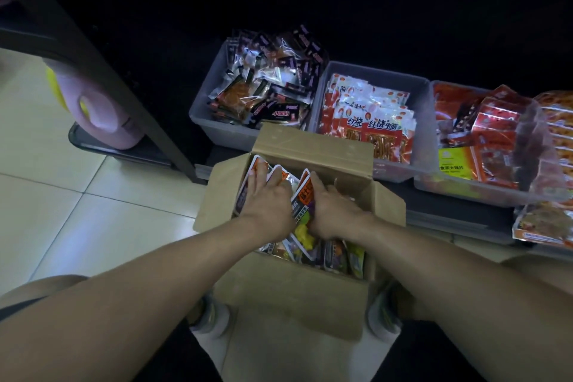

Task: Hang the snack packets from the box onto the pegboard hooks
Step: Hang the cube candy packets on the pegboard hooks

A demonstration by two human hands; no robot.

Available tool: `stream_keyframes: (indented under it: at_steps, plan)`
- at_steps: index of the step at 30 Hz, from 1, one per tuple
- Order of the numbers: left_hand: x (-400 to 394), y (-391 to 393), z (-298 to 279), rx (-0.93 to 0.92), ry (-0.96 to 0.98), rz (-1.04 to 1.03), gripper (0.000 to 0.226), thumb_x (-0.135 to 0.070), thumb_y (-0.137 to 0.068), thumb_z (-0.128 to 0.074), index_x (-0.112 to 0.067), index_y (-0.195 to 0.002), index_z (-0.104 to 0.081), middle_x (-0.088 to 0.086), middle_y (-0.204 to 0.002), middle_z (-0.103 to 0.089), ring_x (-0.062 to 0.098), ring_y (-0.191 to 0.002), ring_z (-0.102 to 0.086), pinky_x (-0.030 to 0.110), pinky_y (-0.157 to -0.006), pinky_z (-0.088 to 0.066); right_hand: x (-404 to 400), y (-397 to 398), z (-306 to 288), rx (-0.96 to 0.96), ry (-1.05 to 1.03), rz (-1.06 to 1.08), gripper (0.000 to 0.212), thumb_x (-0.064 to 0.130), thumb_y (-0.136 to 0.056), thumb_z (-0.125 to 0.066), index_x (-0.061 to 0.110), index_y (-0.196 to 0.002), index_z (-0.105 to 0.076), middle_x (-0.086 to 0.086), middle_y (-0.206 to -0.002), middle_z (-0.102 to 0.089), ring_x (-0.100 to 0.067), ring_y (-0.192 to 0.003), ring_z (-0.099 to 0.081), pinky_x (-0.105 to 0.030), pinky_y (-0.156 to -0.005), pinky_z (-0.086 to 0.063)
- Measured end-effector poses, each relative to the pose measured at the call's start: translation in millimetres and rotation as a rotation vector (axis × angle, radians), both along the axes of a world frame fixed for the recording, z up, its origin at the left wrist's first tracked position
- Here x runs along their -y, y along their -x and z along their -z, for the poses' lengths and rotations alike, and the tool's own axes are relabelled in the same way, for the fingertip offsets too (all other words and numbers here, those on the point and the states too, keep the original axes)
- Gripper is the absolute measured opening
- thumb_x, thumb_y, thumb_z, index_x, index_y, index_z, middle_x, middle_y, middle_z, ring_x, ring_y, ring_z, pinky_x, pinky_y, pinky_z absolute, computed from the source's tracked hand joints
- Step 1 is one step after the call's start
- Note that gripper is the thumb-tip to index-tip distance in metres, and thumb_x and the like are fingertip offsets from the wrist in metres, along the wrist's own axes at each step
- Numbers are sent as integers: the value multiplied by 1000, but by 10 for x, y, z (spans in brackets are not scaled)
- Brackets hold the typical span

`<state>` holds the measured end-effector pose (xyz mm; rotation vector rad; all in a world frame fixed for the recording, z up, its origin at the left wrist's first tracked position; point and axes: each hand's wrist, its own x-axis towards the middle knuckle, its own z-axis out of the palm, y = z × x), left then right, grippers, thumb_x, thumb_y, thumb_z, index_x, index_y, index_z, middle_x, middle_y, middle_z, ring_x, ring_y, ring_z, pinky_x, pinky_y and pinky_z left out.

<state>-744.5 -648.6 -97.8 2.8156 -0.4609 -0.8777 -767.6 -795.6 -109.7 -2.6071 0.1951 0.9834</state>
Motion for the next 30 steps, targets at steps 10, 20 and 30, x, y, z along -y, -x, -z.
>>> stream_keyframes:
  at_steps: [10,20,30]
  plan:
    - [49,267,-59,-89,356,-205,64,-6,-99,-71,-18,-156,-42,14,-132,-68,17,-77,-67,27,-64,-53,415,113,-495,127,-32,-191,119,35,-71,-94,24,-162,-19,-8,-151,-48,-30,-134,-52,-41,-109,-47]
    - [-27,302,-202,-119,374,-256,72,-17,-101,-72,-14,-162,-35,15,-146,-61,13,-87,-64,23,-68,-49,483,197,-480,388,136,-673,60,9,-93,-65,35,-145,-51,1,-133,-53,-24,-124,-43,-40,-101,-42]
    - [-104,388,-83,-121,518,-376,55,-10,-103,-68,-20,-154,-50,10,-142,-65,26,-91,-71,38,-80,-61,527,233,-411,383,135,-694,52,14,-88,-73,34,-133,-57,10,-127,-64,-18,-108,-52,-34,-76,-37]
